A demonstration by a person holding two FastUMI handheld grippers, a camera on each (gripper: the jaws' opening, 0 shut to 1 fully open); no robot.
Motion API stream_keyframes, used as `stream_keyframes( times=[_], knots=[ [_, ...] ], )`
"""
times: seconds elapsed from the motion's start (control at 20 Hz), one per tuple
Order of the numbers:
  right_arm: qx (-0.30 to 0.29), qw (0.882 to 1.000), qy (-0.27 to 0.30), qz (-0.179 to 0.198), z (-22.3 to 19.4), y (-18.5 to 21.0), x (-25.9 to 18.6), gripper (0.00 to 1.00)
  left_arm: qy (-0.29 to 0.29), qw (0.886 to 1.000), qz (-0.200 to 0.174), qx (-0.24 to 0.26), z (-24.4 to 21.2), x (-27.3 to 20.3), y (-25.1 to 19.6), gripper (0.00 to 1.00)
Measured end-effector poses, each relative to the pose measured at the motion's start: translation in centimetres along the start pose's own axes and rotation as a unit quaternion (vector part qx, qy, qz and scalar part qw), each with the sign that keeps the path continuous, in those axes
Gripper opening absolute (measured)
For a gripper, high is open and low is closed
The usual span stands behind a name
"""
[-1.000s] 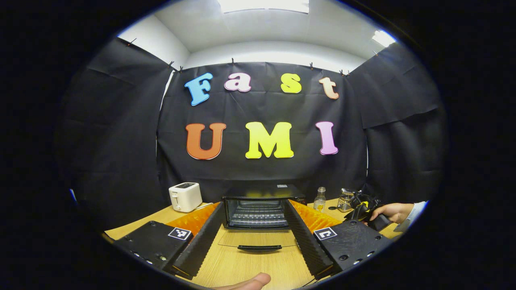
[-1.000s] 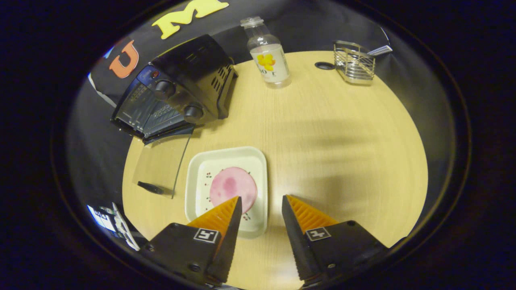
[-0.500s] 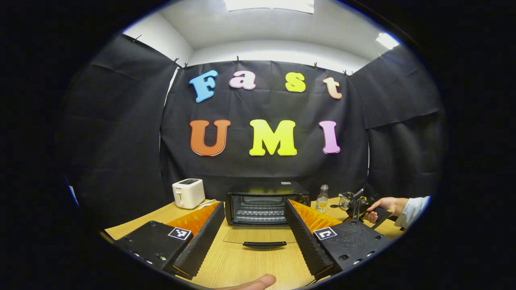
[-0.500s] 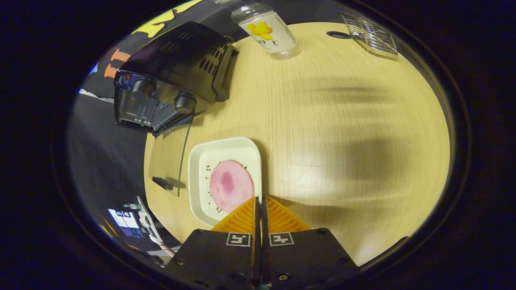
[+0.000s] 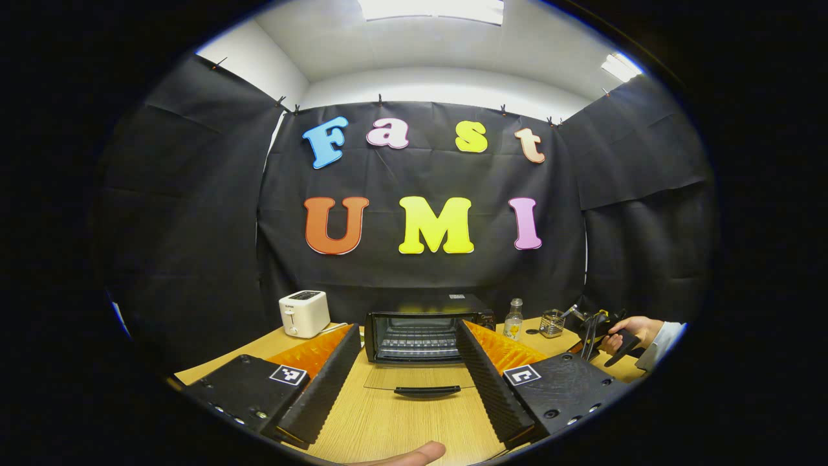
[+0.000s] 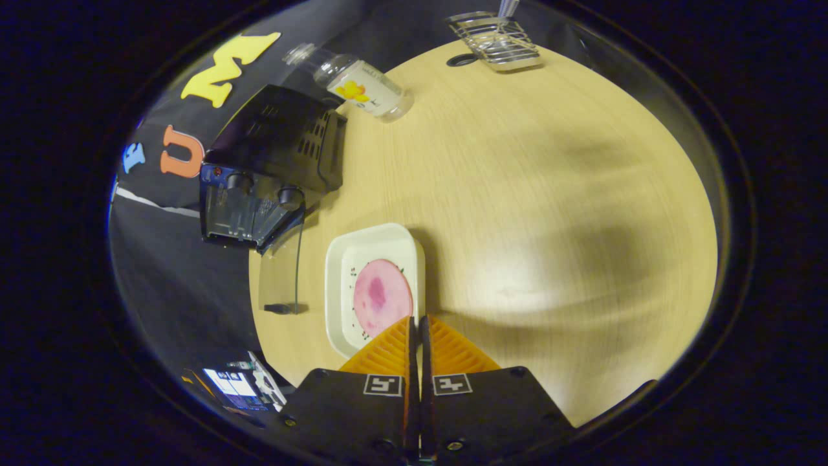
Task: Open the electric oven with the left hand, put the food in, and close the electric oven.
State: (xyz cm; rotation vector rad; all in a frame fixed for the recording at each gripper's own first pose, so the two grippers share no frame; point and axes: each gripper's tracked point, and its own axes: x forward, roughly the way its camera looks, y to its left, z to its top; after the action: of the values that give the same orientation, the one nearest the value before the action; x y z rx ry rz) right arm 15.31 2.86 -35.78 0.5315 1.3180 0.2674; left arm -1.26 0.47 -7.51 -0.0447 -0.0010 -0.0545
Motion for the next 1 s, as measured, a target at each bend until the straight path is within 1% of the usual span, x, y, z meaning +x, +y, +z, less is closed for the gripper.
stream_keyframes(
  times=[0.05, 0.1, 0.15, 0.2, 0.25, 0.35, 0.4, 0.45, 0.5, 0.55, 0.6, 0.65, 0.7, 0.75, 0.8, 0.9, 0.95, 1.0],
  knots=[
    [0.0, 1.0, -0.014, 0.0, 0.1, -0.1, -0.8, 0.04, -0.001, 1.0, -0.002, 0.001, 0.0, -0.1, 0.0, 0.94],
    [-0.002, 1.0, -0.024, 0.002, 0.1, 0.1, -1.6, 0.04, -0.002, 1.0, -0.003, 0.001, -0.1, -0.1, 0.1, 0.84],
    [-0.003, 0.999, -0.033, 0.004, 0.1, 0.3, -2.4, 0.04, 0.0, 1.0, -0.003, 0.0, -0.3, -0.2, 0.3, 0.94],
    [-0.003, 0.999, -0.041, 0.005, 0.1, 0.5, -3.1, 0.04, 0.004, 1.0, -0.005, -0.003, -0.7, -0.3, 0.4, 0.94],
    [-0.005, 0.999, -0.049, 0.007, 0.2, 1.2, -3.7, 0.01, 0.01, 1.0, -0.008, -0.007, -1.1, -0.5, 0.3, 0.95],
    [-0.019, 0.998, -0.066, 0.008, 0.3, 2.6, -4.8, 0.01, 0.014, 1.0, -0.014, -0.008, -1.4, -0.6, 0.4, 0.95],
    [-0.027, 0.997, -0.073, 0.01, 0.2, 3.6, -5.3, 0.04, 0.017, 1.0, -0.014, -0.005, -1.7, -0.6, 0.6, 0.84],
    [-0.034, 0.996, -0.077, 0.014, 0.1, 4.7, -5.7, 0.04, 0.019, 1.0, -0.013, -0.002, -2.1, -0.6, 0.9, 0.84],
    [-0.041, 0.996, -0.081, 0.021, -0.2, 6.0, -6.0, 0.04, 0.02, 1.0, -0.011, 0.001, -2.4, -0.6, 1.2, 0.94],
    [-0.05, 0.995, -0.083, 0.029, -0.3, 7.2, -6.2, 0.01, 0.023, 1.0, -0.011, 0.002, -2.7, -0.6, 1.4, 0.84],
    [-0.058, 0.994, -0.084, 0.037, -0.7, 8.5, -6.3, 0.01, 0.026, 1.0, -0.011, 0.001, -3.0, -0.5, 1.6, 0.94],
    [-0.065, 0.993, -0.088, 0.044, -0.8, 9.8, -6.3, 0.01, 0.029, 1.0, -0.01, 0.0, -3.3, -0.6, 1.8, 0.84],
    [-0.07, 0.992, -0.089, 0.049, -1.2, 10.9, -6.1, 0.01, 0.03, 0.999, -0.01, -0.002, -3.5, -0.6, 2.1, 0.94],
    [-0.074, 0.992, -0.091, 0.053, -1.3, 12.2, -5.7, 0.01, 0.031, 0.999, -0.01, -0.004, -3.8, -0.6, 2.3, 0.84],
    [-0.083, 0.991, -0.093, 0.052, -1.6, 13.2, -5.0, 0.01, 0.032, 0.999, -0.009, -0.008, -4.1, -0.6, 2.6, 0.94],
    [-0.1, 0.989, -0.099, 0.052, -2.0, 15.1, -3.7, 0.01, 0.035, 0.999, -0.012, -0.016, -4.8, -0.5, 2.9, 0.94],
    [-0.102, 0.988, -0.097, 0.055, -2.2, 16.2, -2.8, 0.01, 0.037, 0.999, -0.013, -0.018, -5.1, -0.5, 3.0, 0.84],
    [-0.103, 0.989, -0.093, 0.061, -2.9, 17.0, -1.5, 0.04, 0.039, 0.999, -0.013, -0.017, -5.4, -0.4, 3.2, 0.94]
  ],
)
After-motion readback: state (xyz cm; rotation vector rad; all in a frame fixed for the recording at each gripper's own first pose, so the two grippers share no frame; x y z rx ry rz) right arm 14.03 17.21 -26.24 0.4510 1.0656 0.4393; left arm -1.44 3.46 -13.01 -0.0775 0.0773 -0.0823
